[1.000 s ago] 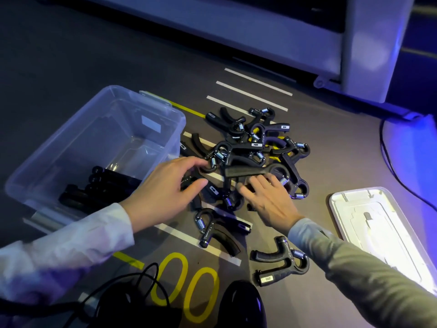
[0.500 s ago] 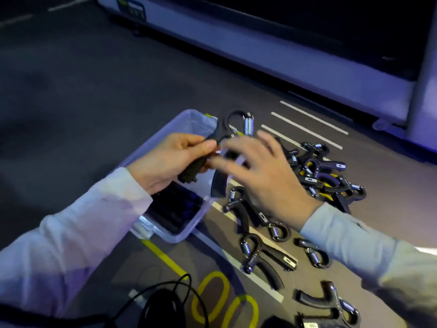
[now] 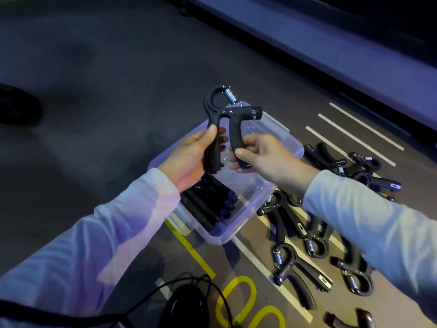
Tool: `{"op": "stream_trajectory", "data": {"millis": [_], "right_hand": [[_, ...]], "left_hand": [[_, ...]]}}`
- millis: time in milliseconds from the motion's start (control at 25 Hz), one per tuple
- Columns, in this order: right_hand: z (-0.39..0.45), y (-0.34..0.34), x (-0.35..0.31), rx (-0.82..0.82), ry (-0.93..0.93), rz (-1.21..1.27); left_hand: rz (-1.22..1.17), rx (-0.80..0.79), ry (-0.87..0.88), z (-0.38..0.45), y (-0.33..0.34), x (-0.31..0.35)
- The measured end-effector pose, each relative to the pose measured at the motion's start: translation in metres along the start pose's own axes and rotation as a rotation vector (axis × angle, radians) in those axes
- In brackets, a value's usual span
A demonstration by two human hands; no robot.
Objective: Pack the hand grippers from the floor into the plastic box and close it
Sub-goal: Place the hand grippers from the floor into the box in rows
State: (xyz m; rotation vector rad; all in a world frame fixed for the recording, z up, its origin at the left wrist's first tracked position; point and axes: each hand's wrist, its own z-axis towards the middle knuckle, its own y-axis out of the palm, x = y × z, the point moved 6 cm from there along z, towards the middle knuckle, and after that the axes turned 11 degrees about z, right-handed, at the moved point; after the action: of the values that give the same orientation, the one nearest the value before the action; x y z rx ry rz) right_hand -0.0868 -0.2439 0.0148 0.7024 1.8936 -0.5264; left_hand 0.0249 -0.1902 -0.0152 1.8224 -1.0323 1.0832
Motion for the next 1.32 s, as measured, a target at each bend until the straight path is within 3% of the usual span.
{"op": "stream_trajectory", "data": {"millis": [80,160,200,280,360,520,760,1040,1200,1320], "right_hand": [[0.01,-0.015,0.007,0.094,-0.002,-0.241],[0.018,-0.033,0.01,0.174,0.006,-0.823],[0.02,-0.035,0.011,0.182,0.027,-1.067],[0.022,-0.025,0.018,0.137,0.059,-1.281],[0.031,-0.009,0.032,0.068,0.075,-1.346],[0.067,0.011,0.063,0.019,0.129,-1.397],[0.091,0.025,0.104,-0.061,0.217,-1.356],[0.09,0.022,0.111,-0.313,0.343,-1.069],[0.091,0.026,0.119,-0.378,0.452,-0.752],[0.086,0.03,0.116,-0.333,0.493,-0.67]], "left_hand": [[0.606,-0.013,0.001,0.011,-0.011,-0.016],[1.387,-0.098,0.052,0.017,-0.014,-0.034],[1.626,-0.185,0.056,0.018,-0.012,-0.045],[1.851,-0.376,-0.046,0.015,-0.008,-0.069],[1.945,-0.461,-0.139,0.013,-0.008,-0.086],[2.008,-0.478,-0.181,0.011,-0.012,-0.095],[1.967,-0.455,-0.114,0.001,-0.014,-0.089],[1.817,-0.228,0.17,-0.004,-0.009,-0.07],[1.852,-0.32,0.271,-0.025,0.0,-0.058],[1.856,-0.47,0.247,-0.046,0.004,-0.068]]}}
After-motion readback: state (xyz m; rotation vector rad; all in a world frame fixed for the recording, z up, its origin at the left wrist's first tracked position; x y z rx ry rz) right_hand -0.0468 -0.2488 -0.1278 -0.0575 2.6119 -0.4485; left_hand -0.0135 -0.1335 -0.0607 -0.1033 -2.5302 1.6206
